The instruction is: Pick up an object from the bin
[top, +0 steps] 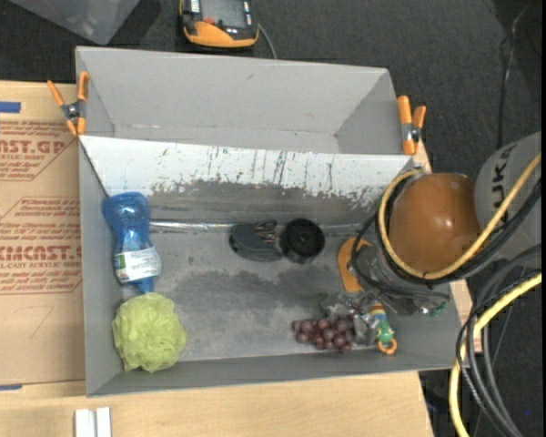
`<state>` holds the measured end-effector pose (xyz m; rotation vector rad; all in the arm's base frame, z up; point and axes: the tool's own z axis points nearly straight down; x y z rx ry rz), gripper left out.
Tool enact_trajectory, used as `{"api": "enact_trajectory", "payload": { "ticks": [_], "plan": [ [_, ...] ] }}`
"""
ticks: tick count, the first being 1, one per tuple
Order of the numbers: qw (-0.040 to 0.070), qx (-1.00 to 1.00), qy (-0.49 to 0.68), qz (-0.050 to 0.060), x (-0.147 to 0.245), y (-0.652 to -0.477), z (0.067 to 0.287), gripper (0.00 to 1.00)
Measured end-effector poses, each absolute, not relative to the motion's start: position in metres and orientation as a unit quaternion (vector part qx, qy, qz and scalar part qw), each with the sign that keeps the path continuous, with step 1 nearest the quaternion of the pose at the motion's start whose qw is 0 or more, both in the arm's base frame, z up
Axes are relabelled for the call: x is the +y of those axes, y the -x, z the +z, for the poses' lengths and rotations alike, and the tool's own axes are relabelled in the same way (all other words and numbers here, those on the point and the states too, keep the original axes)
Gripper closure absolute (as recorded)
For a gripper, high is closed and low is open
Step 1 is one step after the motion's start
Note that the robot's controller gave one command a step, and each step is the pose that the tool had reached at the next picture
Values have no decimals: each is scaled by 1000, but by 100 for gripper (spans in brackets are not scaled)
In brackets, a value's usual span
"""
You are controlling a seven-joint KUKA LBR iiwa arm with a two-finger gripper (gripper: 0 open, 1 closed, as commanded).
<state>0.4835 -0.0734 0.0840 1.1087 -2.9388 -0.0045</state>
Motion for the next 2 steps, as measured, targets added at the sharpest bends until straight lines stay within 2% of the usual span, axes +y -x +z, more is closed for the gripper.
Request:
{"api": "enact_trajectory", "payload": {
  "ticks": [2],
  "plan": [
    [0, -936, -353, -2, -73, -483, 84, 100]
  ]
}}
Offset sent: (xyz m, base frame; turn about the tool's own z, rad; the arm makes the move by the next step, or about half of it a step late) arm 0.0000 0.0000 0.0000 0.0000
